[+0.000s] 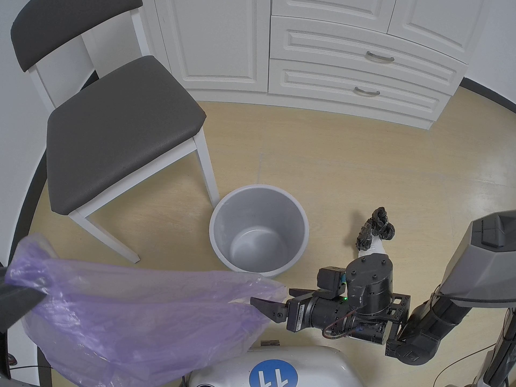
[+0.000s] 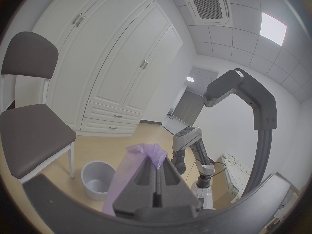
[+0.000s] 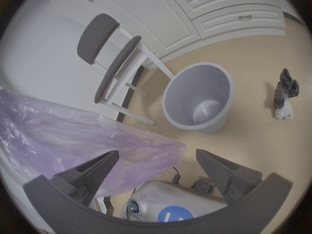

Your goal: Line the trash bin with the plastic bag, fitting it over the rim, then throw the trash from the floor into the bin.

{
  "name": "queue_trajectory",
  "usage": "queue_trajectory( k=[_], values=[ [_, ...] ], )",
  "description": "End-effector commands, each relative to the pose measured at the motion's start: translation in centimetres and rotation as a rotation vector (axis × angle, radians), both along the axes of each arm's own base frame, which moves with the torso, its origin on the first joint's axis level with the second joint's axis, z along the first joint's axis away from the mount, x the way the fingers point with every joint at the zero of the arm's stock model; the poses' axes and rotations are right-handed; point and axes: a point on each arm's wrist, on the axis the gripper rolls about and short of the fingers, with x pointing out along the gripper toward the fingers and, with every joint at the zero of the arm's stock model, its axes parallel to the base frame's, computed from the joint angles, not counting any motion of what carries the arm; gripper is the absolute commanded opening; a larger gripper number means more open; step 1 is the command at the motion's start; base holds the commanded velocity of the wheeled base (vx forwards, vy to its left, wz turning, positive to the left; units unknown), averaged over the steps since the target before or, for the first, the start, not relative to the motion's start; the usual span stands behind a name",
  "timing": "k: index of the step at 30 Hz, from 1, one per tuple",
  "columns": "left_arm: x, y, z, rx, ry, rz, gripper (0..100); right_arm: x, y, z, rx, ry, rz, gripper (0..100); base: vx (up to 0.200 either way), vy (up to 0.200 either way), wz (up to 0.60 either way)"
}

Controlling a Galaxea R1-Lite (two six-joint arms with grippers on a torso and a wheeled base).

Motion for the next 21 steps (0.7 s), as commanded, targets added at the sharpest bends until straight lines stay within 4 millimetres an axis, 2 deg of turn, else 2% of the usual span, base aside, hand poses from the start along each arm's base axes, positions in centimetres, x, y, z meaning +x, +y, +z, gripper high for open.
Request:
queue_trajectory(
  k=[1, 5, 9, 16, 21],
  values=[
    [-0.1, 0.0, -0.2, 0.001, 0.001, -0.012, 0, 1.2, -0.5, -1.3, 0.011, 0.018, -0.017, 100, 0.0, 0.0, 0.0],
    [-0.4, 0.3, -0.1, -0.019, -0.018, -0.027, 0, 2.4, -1.1, -2.8, -0.012, 0.049, -0.043, 100, 0.0, 0.0, 0.0],
    [-0.8, 0.5, -0.1, -0.046, -0.044, -0.062, 0, 2.3, -1.1, -3.3, -0.018, 0.068, -0.024, 100, 0.0, 0.0, 0.0],
    [-0.8, 0.4, -0.1, -0.05, -0.046, -0.064, 0, 2.0, -1.4, -2.8, -0.014, 0.061, -0.014, 100, 0.0, 0.0, 0.0],
    [-0.8, 0.4, -0.1, -0.053, -0.041, -0.065, 0, 1.0, -1.8, -1.4, -0.008, 0.034, 0.002, 100, 0.0, 0.0, 0.0]
  ],
)
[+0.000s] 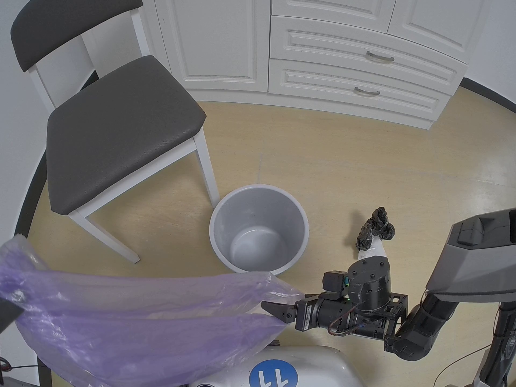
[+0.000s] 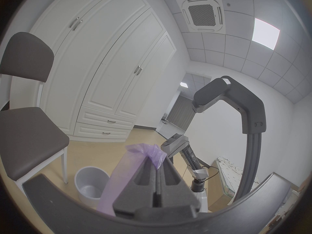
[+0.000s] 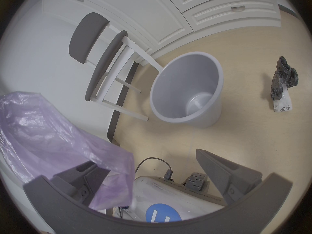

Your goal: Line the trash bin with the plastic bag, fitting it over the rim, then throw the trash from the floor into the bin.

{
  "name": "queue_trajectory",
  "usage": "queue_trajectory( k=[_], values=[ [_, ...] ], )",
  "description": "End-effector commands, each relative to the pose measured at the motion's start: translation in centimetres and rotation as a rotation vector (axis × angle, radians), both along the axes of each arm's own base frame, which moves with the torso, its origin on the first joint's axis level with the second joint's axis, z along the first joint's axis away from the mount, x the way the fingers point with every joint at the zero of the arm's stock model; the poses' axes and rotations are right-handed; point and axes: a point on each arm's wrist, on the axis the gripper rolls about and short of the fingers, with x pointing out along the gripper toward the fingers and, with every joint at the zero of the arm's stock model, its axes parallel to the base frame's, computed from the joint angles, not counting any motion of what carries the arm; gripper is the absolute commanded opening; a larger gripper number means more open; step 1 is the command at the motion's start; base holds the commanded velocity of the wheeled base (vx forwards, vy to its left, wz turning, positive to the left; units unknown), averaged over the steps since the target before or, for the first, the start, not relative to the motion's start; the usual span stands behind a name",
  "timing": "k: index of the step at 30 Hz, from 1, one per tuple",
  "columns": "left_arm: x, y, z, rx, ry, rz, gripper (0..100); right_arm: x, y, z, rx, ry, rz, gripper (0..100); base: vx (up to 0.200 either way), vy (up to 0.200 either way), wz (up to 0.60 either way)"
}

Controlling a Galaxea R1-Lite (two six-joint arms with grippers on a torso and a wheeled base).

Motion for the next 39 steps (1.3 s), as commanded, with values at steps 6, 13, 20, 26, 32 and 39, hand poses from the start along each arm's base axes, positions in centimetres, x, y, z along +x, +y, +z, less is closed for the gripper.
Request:
queue_trajectory(
  k=[6, 13, 20, 26, 32, 39],
  values=[
    [0.0, 0.0, 0.0, -0.001, 0.001, 0.0, 0, -3.2, -1.3, 3.3, -0.037, -0.057, 0.087, 100, 0.0, 0.0, 0.0],
    [-0.1, 0.1, -0.1, -0.002, -0.005, -0.01, 0, -5.0, -2.2, 2.7, -0.091, -0.044, 0.222, 100, 0.0, 0.0, 0.0],
    [-0.4, 0.3, -0.2, -0.017, -0.026, -0.036, 0, -4.3, -2.8, 2.3, -0.106, -0.051, 0.217, 100, 0.0, 0.0, 0.0],
    [-0.4, 0.3, -0.2, -0.04, -0.045, -0.037, 0, -3.7, -2.9, 1.9, -0.112, -0.045, 0.2, 100, 0.0, 0.0, 0.0],
    [-0.4, 0.3, -0.2, -0.04, -0.045, -0.04, 0, -3.7, -2.9, 2.4, -0.106, -0.063, 0.191, 100, 0.0, 0.0, 0.0],
    [-0.4, 0.3, -0.2, -0.041, -0.046, -0.04, 0, -3.3, -2.6, 2.6, -0.084, -0.101, 0.174, 100, 0.0, 0.0, 0.0]
  ],
)
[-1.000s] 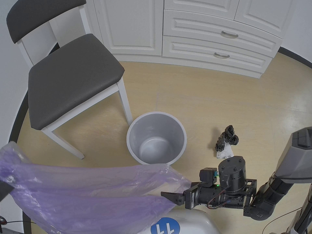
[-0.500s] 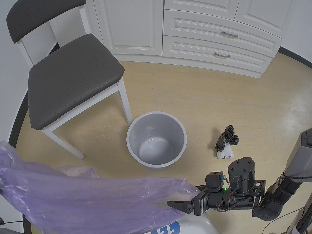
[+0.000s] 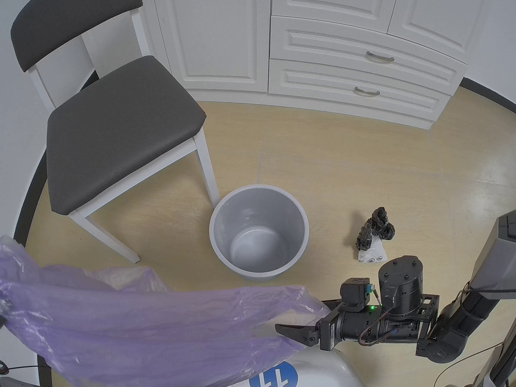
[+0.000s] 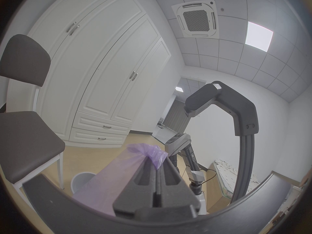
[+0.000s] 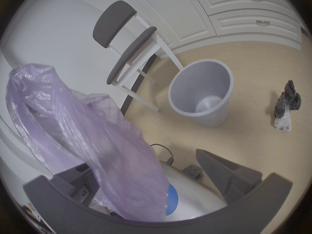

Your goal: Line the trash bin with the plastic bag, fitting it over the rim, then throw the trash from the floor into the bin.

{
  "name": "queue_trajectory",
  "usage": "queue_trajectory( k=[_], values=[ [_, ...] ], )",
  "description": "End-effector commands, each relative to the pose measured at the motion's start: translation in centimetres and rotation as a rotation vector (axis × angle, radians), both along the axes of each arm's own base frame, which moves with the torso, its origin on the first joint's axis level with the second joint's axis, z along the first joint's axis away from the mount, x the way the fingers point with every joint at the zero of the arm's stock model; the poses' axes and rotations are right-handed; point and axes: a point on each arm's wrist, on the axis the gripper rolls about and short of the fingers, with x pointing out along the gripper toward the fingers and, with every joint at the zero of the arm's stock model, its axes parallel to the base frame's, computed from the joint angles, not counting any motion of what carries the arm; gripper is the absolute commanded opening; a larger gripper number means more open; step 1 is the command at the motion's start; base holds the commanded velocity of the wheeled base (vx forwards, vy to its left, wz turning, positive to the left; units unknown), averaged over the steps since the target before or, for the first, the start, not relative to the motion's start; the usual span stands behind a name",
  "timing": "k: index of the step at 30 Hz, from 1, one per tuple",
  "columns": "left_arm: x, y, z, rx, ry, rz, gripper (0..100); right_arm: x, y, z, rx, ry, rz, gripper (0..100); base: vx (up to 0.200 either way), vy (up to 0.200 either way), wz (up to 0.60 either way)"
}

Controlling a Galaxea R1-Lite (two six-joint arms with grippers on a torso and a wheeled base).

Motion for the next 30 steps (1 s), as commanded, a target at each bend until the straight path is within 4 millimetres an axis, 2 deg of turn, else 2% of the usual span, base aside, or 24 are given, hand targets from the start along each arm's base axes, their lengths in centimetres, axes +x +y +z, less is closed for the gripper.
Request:
queue_trajectory(
  k=[1, 30],
  values=[
    [0.0, 0.0, 0.0, 0.0, 0.001, 0.0, 0, 0.2, 0.2, 0.0, 0.017, -0.03, -0.017, 100, 0.0, 0.0, 0.0],
    [0.1, -0.1, -0.1, 0.004, 0.002, 0.001, 0, 0.4, -0.8, 1.1, 0.034, -0.128, -0.052, 100, 0.0, 0.0, 0.0]
  ],
)
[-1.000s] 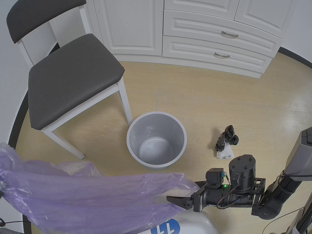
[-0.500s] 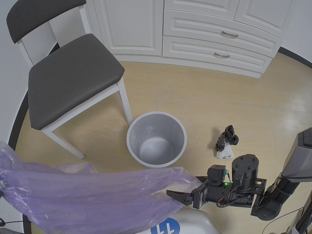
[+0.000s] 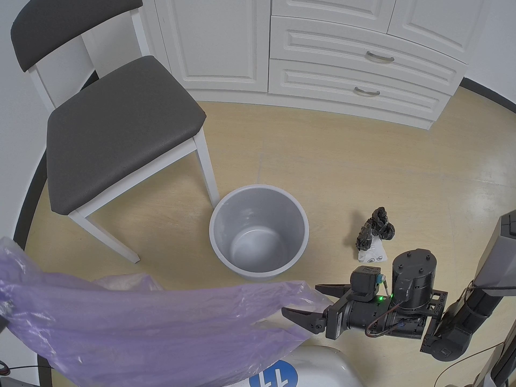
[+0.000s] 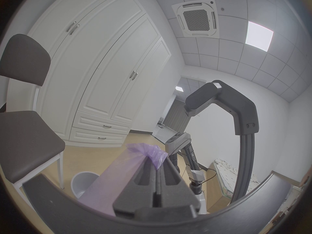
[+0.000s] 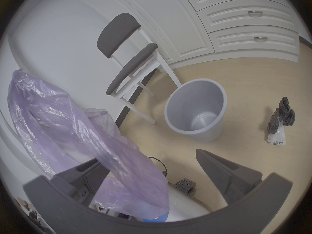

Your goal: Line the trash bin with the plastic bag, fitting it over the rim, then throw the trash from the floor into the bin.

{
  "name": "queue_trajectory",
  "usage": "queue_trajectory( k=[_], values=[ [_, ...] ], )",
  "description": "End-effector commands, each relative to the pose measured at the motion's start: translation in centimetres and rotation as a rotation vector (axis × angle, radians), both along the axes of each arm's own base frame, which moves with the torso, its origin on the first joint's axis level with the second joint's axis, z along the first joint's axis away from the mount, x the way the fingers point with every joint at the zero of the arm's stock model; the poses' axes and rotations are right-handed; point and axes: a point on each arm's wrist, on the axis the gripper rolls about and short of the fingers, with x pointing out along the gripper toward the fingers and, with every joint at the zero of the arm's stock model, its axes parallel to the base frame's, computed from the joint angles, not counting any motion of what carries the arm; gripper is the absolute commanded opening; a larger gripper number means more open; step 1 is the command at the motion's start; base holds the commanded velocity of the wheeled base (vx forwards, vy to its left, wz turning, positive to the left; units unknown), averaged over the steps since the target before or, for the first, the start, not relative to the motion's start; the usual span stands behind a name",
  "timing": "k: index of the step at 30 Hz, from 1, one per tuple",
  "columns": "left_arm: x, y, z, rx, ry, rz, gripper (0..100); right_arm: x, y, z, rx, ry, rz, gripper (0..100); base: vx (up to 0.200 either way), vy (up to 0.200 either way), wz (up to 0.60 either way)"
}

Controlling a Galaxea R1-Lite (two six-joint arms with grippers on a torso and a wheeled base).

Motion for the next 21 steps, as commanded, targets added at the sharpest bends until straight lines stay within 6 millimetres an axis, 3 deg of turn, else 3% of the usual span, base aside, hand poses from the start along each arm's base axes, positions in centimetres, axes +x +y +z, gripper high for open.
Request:
queue_trajectory(
  k=[1, 11, 21],
  values=[
    [0.0, 0.0, 0.0, 0.0, 0.001, 0.0, 0, -0.1, -0.1, 0.0, 0.0, -0.001, 0.0, 0, 0.0, 0.0, 0.0],
    [0.1, -0.1, -0.2, 0.006, 0.006, 0.0, 0, -0.1, -0.2, 0.6, 0.013, -0.016, -0.003, 0, 0.0, 0.0, 0.0],
    [0.8, -0.8, -0.3, 0.03, 0.065, 0.013, 0, 1.7, -3.3, 4.1, 0.081, -0.145, -0.131, 0, 0.0, 0.0, 0.0]
  ],
)
